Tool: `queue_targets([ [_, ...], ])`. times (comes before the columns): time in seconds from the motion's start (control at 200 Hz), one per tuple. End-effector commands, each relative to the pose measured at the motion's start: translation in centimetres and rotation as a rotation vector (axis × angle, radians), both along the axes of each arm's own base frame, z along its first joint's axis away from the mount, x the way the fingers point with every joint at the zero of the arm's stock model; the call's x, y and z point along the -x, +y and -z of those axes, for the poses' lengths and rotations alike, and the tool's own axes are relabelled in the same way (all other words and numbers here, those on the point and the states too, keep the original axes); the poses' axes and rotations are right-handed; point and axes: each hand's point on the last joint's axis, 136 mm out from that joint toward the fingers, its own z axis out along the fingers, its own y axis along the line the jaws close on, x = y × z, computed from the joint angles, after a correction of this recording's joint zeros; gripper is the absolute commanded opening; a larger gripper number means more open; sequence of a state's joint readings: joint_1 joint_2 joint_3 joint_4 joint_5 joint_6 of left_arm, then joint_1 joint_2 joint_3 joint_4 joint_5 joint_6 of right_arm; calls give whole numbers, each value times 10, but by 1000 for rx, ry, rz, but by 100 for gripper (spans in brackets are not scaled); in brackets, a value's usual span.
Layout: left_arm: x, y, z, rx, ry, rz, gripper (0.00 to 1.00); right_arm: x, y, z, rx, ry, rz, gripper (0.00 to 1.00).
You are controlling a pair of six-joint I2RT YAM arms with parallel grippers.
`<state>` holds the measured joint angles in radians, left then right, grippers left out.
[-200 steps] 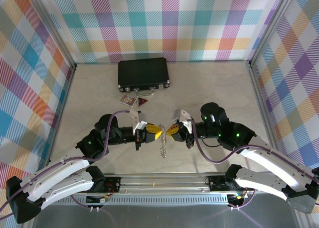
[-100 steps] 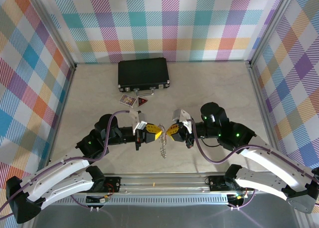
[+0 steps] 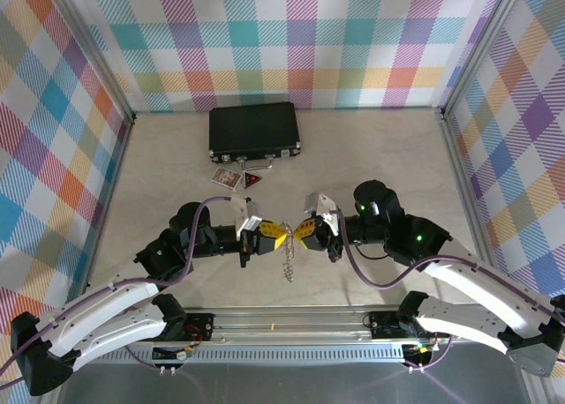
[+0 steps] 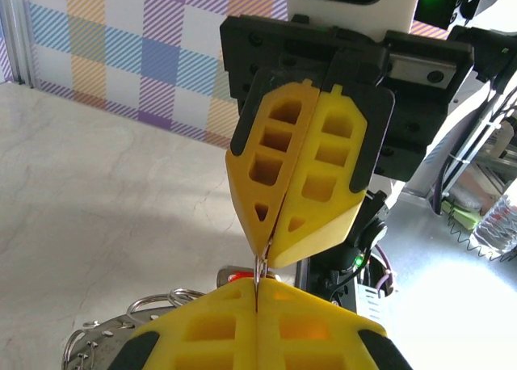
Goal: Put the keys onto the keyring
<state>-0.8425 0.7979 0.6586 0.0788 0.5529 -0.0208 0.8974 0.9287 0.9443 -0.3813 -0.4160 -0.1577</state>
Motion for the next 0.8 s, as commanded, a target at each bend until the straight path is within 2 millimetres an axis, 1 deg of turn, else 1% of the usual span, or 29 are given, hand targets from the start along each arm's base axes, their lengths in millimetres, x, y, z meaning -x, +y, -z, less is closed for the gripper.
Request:
queue_targets([
  [0.0, 4, -2, -12, 22, -40, 23, 0, 3, 5, -26, -68, -40, -29, 0],
  [0.105, 3, -4, -10, 11, -38, 25, 0, 4, 6, -26, -69, -38, -41, 0],
  [0.28, 3, -4, -14, 18, -41, 26, 0, 6, 7, -23, -62, -31, -55, 0],
  [0.39, 4, -5, -15, 27, -36, 31, 0, 12, 6, -21, -61, -31, -86, 0],
  [0.535, 5, -5, -22, 60, -33, 35, 0, 17, 5, -19, -67, -49, -113, 0],
  [0.795, 1, -6, -22, 85, -13, 17, 0, 24, 2, -11, -58, -77, -151, 0],
])
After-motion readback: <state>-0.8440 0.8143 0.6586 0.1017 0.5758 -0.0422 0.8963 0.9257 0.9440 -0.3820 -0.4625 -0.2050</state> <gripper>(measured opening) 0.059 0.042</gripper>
